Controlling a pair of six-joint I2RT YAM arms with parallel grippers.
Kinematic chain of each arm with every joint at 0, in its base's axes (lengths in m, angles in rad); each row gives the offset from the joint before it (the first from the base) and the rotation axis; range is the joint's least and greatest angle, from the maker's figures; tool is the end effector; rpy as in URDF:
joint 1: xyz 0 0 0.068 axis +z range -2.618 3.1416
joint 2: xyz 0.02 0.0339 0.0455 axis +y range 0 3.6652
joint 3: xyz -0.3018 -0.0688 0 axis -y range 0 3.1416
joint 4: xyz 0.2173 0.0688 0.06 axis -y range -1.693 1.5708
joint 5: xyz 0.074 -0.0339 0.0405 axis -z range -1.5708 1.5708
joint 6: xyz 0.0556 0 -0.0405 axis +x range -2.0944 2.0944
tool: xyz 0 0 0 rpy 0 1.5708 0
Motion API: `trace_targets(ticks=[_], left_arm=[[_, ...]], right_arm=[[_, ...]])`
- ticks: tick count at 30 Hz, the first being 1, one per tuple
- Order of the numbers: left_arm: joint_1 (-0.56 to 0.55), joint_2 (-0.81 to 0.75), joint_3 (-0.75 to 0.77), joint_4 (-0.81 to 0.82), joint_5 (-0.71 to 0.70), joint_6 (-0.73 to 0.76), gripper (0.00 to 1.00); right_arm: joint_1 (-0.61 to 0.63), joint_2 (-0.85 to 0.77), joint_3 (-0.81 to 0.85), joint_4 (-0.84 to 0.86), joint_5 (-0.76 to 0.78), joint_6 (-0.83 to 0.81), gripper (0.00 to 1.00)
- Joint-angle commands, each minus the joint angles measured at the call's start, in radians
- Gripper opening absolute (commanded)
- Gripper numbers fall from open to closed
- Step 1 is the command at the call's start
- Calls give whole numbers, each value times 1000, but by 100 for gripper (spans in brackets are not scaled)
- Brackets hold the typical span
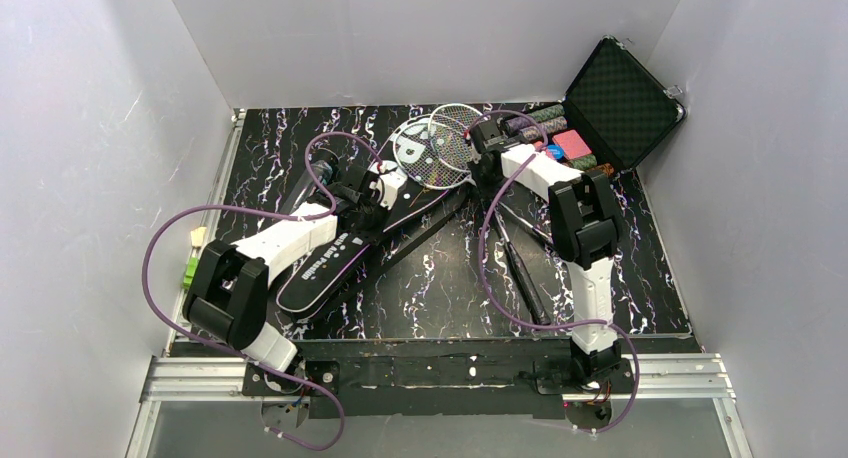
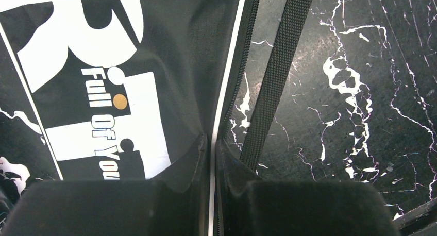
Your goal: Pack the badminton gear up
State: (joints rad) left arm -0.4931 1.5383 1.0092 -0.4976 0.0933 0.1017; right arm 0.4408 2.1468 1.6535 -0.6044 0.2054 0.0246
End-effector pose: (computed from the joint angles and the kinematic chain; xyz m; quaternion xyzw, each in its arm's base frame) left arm 0.2574 -0.1442 0.2466 0.2939 0.9163 -0.0963 0.2546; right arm 0.4233 0.1872 0.2022 -0.1763 0.9511 -0.0432 0.2498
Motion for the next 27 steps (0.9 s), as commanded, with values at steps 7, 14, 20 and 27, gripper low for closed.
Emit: trace_targets(ticks=[7,14,20,27], left_arm=[[7,-110,51,-73,-64,0,0],[18,-184,55,-150,-66,-28,0],[18,-208,16,-177,-77,-33,0],[18,-224,7,-211,-79,-36,0]], right_arm=[[-16,0,92,-1,17,53,19],[-26,48,174,-49,79,93,19],[-35,82,222,-104,92,124,25],[-34,74,217,-177,41,195,54]])
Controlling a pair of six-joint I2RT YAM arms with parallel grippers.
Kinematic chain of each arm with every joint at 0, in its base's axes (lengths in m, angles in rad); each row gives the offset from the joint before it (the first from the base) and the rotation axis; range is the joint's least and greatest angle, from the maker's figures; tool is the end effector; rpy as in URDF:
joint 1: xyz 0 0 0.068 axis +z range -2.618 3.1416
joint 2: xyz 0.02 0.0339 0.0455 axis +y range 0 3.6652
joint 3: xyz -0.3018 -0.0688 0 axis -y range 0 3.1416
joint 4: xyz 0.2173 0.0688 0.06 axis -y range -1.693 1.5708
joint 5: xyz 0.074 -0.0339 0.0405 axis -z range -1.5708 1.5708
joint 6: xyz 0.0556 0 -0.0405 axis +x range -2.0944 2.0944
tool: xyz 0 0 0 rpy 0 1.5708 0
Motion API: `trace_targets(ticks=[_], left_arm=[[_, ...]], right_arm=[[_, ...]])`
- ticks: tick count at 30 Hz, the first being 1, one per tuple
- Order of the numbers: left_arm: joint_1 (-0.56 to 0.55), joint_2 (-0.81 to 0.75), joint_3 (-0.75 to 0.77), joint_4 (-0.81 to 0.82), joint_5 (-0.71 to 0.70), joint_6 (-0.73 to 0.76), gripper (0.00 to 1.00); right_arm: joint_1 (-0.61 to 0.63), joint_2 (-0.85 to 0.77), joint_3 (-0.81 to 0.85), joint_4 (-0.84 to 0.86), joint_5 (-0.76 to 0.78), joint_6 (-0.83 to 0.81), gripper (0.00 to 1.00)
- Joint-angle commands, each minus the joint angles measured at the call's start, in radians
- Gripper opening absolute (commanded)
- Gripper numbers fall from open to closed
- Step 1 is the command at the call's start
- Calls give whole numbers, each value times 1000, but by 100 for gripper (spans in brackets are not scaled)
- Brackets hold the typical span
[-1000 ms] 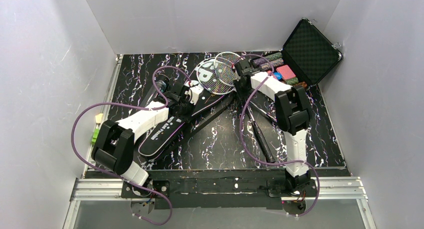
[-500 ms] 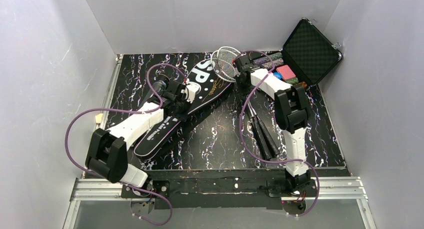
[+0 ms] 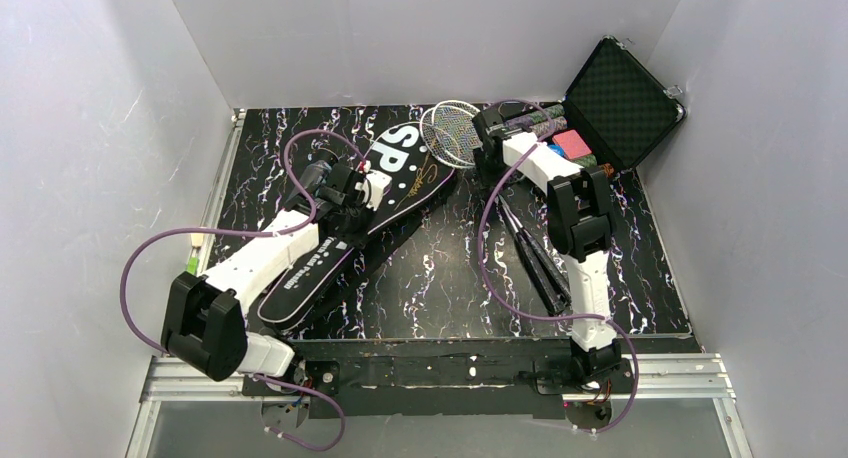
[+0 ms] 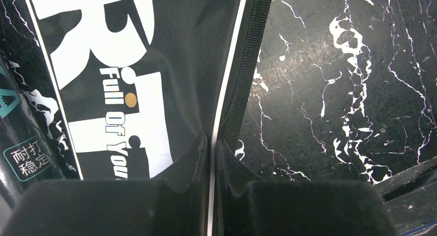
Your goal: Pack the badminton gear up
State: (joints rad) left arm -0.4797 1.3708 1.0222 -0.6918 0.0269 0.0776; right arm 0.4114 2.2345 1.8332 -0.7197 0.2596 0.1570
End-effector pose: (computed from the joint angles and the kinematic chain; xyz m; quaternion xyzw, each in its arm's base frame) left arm 0.2214 -0.1169 0.2797 0.2688 0.9268 -0.0651 0.2542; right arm 0.4502 0.1808 0.2066 -0.0940 0.9625 -0.0591 0.2476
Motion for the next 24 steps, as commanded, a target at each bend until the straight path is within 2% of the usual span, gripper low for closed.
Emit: trace_targets(ticks=[1,5,7,10,13,15,16,24], left_arm=[[4,-55,-9,-18,-13,-14,0],[1,-49,-21,-15,-5,-20,3],[-5,-45,-29,-6,-5,-20,10],[-21,-37,-44,14,-6,-20,21],[-40,-25,-57,32,2,-21,32],[-49,-17,-68,49,16,-17,49],[-53,-13,-71,56,19,-12,52],[-59,95,-44,105,-12,-17,53]], right_arm=[[-4,-33,29,-62,-27,82,57],[3,-153,-24,-46,-146,192,64],[12,-229,-93,6,-314,288,66],[36,-345,-279,197,-541,474,68],[67,-405,-441,411,-670,655,69],[98,-405,-482,499,-709,721,69],[113,-397,-478,499,-707,729,69],[174,-349,-455,516,-686,747,69]])
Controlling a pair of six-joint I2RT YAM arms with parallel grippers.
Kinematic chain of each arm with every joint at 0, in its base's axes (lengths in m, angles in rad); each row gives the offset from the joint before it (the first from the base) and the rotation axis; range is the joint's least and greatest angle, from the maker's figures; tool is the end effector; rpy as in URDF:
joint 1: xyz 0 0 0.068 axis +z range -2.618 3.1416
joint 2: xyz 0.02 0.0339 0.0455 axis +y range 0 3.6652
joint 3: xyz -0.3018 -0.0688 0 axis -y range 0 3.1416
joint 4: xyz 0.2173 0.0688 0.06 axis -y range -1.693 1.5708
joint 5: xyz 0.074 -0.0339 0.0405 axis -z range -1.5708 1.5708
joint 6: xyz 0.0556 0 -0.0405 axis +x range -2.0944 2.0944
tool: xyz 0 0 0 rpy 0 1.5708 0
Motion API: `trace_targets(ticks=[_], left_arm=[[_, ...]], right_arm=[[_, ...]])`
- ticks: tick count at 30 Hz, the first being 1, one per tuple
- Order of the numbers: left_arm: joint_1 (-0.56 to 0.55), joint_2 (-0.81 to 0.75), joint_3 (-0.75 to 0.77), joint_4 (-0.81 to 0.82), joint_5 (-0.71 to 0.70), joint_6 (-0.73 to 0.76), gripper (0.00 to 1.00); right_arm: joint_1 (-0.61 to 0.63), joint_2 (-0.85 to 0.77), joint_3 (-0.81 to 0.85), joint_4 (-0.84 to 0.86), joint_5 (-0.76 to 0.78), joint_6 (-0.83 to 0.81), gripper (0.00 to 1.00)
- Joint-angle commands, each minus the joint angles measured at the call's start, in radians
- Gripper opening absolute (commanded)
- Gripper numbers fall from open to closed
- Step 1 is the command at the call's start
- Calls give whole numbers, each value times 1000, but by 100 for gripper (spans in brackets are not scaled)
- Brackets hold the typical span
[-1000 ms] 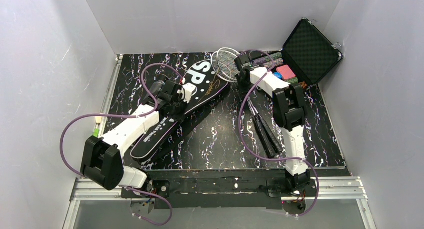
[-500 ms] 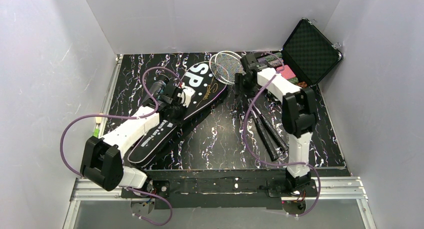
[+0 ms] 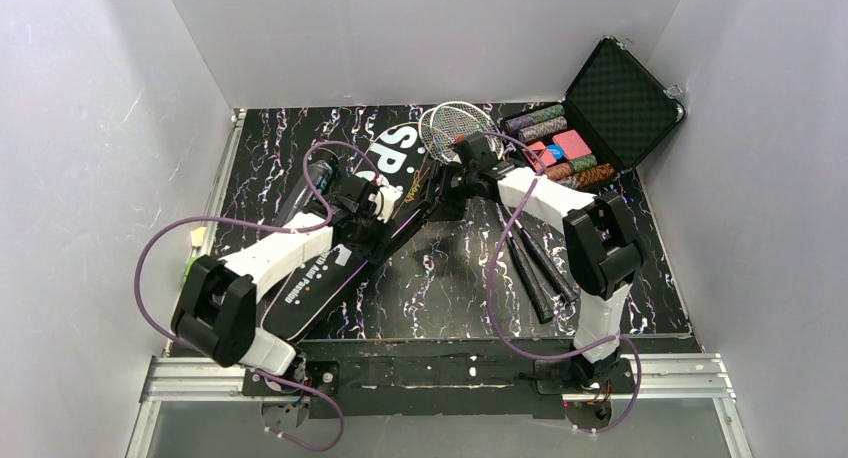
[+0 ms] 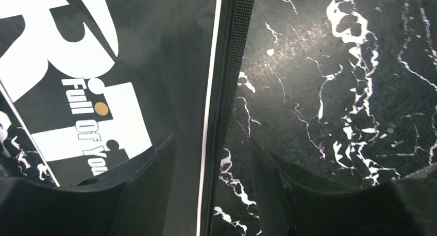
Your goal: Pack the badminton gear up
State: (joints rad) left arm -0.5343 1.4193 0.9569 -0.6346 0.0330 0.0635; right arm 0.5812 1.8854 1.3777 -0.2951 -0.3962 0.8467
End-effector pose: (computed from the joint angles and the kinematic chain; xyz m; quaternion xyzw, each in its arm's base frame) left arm 0.2184 -0.1313 0.2533 0.2899 0.9277 -0.0703 0.2244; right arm 0.3388 0.2482 0.2572 0.0472 0.9108 0.3784 0.1581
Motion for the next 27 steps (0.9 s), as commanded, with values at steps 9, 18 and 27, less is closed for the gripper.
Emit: trace_targets(ticks=[9,18,27], left_arm=[[-7,118,14,120,-62,71,47],[-7,107,-26,160,-63,134,23],[-8,63,-55,137,47,180,48]], right_arm=[[14,78,41,104,-8,115,67],[17,70,-4,130,-4,124,66],[21,71,-2,122,3,130,66]])
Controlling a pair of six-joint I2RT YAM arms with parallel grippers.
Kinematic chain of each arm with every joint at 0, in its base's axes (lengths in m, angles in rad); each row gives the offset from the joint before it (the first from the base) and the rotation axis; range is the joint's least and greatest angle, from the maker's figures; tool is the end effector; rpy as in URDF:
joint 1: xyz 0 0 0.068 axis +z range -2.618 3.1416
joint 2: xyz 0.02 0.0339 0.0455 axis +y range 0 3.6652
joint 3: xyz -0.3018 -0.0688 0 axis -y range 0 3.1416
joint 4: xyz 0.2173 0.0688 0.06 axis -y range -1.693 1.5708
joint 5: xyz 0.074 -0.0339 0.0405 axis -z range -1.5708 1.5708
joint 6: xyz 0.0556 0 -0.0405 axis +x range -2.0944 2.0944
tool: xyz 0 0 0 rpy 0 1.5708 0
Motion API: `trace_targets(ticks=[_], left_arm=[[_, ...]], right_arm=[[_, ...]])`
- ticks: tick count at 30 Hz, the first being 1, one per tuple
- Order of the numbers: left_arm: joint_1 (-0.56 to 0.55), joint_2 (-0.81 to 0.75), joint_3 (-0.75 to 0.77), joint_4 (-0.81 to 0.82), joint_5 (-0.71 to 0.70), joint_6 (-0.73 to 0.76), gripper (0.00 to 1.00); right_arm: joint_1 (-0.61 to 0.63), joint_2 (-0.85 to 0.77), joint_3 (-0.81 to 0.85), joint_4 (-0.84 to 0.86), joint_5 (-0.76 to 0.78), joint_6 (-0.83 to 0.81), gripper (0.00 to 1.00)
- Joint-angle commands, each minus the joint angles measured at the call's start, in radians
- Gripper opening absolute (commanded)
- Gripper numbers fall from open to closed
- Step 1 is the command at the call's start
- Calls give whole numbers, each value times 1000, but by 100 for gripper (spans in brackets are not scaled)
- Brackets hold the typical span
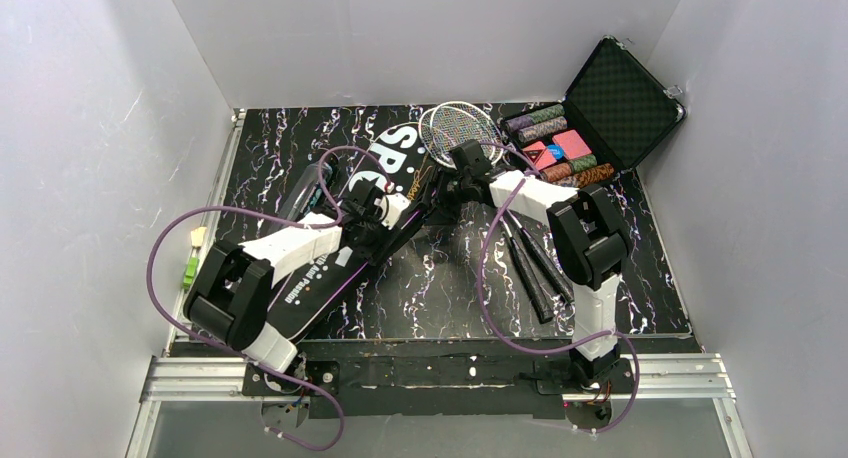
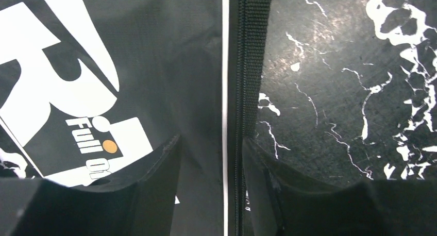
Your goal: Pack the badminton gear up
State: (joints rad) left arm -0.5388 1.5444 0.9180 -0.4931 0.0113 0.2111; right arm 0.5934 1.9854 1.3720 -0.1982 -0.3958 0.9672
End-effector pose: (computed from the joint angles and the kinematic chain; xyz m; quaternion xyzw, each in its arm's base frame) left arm 0.2398 -0.1441 0.2198 0.3581 0.9065 -0.0419 0.2198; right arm 0.3528 0.2638 0.2228 0.0976 0.9084 0.3854 0.1297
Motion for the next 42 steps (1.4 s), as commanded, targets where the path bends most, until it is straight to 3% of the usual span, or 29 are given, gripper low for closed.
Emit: trace_targets(ticks=[1,13,16,21,30,42], left_arm=[[-3,-68,-14,-10,83,36,49],[-3,7,-15,20,35,103,46],[-2,31,-8,28,21,113,36],[-1,20,7,26,31,112,0],[-1,-131,69,-79,114,-15,0],[-1,-149,77,-112,118,-26,0]], right_arm=[[9,-27,3,26,2,9,66],[10,-31,7,15,5,0,66],[10,-34,10,11,6,-1,66],[11,-38,7,9,9,-6,66],[21,-19,35,49,-34,67,66],[45,53,109,111,-75,165,65]])
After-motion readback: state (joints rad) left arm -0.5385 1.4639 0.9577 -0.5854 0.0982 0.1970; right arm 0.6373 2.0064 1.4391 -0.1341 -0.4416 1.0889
